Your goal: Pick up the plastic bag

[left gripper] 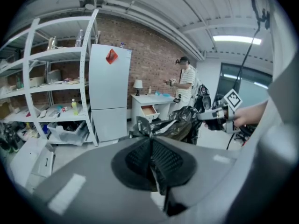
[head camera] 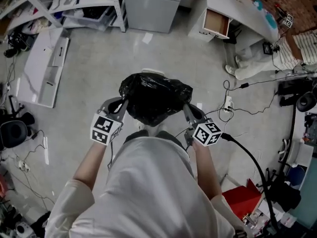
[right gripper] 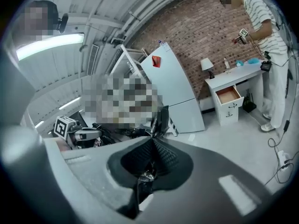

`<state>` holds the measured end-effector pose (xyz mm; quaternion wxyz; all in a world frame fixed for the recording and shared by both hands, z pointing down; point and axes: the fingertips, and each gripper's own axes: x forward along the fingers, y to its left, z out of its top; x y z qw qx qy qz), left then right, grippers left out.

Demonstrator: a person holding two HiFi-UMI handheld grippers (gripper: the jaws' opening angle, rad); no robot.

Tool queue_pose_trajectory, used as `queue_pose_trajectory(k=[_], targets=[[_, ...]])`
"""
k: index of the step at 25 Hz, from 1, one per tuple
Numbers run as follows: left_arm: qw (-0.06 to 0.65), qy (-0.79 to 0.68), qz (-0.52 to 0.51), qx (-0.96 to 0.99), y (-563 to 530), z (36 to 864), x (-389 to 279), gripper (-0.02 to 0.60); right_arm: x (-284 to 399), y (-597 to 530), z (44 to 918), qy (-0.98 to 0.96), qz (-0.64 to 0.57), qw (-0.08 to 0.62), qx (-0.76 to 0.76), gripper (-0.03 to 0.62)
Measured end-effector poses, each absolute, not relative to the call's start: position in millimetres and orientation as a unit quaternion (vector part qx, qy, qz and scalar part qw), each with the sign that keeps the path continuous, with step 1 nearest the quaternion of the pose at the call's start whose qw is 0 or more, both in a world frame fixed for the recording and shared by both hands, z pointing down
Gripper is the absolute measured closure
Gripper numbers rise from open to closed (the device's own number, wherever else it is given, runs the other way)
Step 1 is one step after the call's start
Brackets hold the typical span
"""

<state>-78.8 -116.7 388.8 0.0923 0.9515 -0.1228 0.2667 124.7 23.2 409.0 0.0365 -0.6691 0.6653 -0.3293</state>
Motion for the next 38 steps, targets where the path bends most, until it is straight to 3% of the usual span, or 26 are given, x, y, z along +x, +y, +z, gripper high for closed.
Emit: queue_pose_trajectory(k=[23, 38], targets=[[0.094, -0.272, 0.227, 0.93, 26.8, 350.1, -116.9, 0.575, 124.6, 135.3, 371.9, 0.757, -0.262, -0.002, -0.598, 0.592], [0.095, -0.249, 0.219, 0.939, 51.1, 332.6, -155.8, 0.575, 81.8, 148.0, 347.5, 0.746, -0.237, -0.004, -0.622, 0.592]])
